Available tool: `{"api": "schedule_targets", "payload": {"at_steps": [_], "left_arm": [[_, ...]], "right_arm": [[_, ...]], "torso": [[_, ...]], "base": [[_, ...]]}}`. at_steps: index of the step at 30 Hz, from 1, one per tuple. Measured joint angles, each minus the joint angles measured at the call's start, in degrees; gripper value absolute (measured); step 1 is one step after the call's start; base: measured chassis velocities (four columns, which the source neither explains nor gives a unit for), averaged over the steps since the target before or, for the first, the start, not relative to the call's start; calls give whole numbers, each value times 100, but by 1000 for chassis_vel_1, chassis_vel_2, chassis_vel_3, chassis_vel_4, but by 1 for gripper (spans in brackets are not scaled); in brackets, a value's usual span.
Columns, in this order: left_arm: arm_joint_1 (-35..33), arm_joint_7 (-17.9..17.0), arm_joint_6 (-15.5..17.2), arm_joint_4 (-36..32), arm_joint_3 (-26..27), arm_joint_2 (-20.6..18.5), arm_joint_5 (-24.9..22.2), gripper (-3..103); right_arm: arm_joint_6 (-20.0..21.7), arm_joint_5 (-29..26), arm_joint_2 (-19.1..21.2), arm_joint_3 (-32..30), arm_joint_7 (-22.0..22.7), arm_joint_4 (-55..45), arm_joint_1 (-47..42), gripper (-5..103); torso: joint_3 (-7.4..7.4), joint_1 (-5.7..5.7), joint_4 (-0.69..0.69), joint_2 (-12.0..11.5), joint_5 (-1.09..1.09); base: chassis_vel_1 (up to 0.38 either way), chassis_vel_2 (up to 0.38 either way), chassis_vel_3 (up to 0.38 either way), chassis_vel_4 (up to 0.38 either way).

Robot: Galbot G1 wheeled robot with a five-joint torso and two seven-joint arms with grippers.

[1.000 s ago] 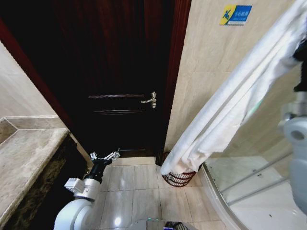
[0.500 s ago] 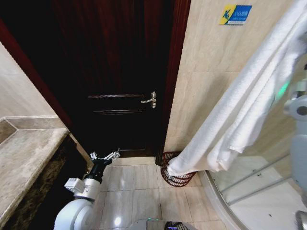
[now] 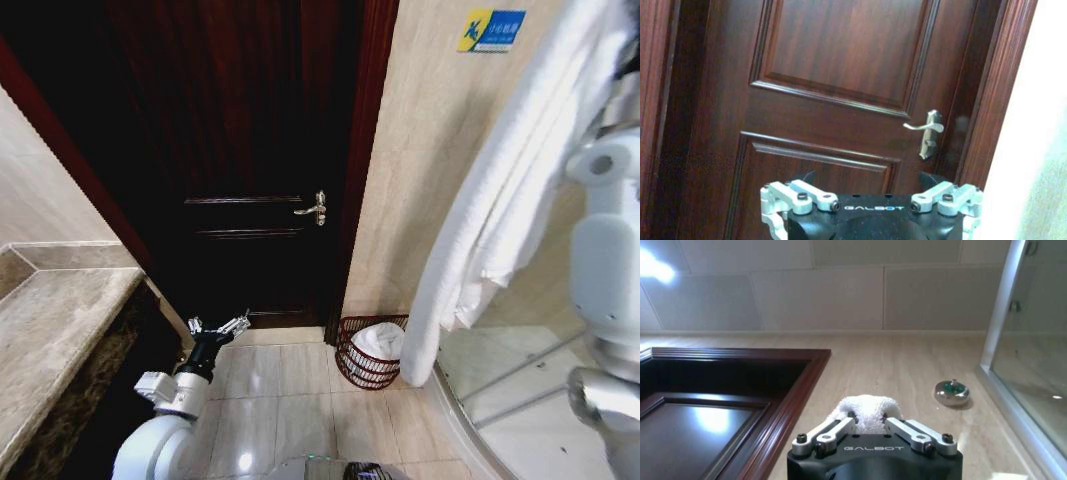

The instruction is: Discard the used towel into the hamper.

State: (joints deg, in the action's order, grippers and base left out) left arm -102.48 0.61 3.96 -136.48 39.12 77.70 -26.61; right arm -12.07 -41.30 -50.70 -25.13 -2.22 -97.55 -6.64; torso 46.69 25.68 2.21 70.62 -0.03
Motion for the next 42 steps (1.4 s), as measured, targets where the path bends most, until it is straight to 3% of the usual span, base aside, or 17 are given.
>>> {"api": "schedule_targets", "payload": {"at_steps": [10, 31, 42], "left_arm": [[0, 0, 0, 0, 0, 0, 0, 100], [0, 0, 0, 0, 0, 0, 0, 100], [0, 0, 0, -1, 0, 0, 0, 100]], "right_arm": [[-106, 219, -285, 123, -84, 365, 161, 7], [-16, 194, -223, -12, -18, 22, -88, 7], [-61, 233, -299, -159, -21, -86, -695, 7]], "torso": [[0, 0, 0, 0, 2], [-1, -1, 0, 0, 3], [-1, -1, -1, 0, 3]], "base": [[0, 0, 0, 0], [0, 0, 0, 0], [0, 0, 0, 0]]}}
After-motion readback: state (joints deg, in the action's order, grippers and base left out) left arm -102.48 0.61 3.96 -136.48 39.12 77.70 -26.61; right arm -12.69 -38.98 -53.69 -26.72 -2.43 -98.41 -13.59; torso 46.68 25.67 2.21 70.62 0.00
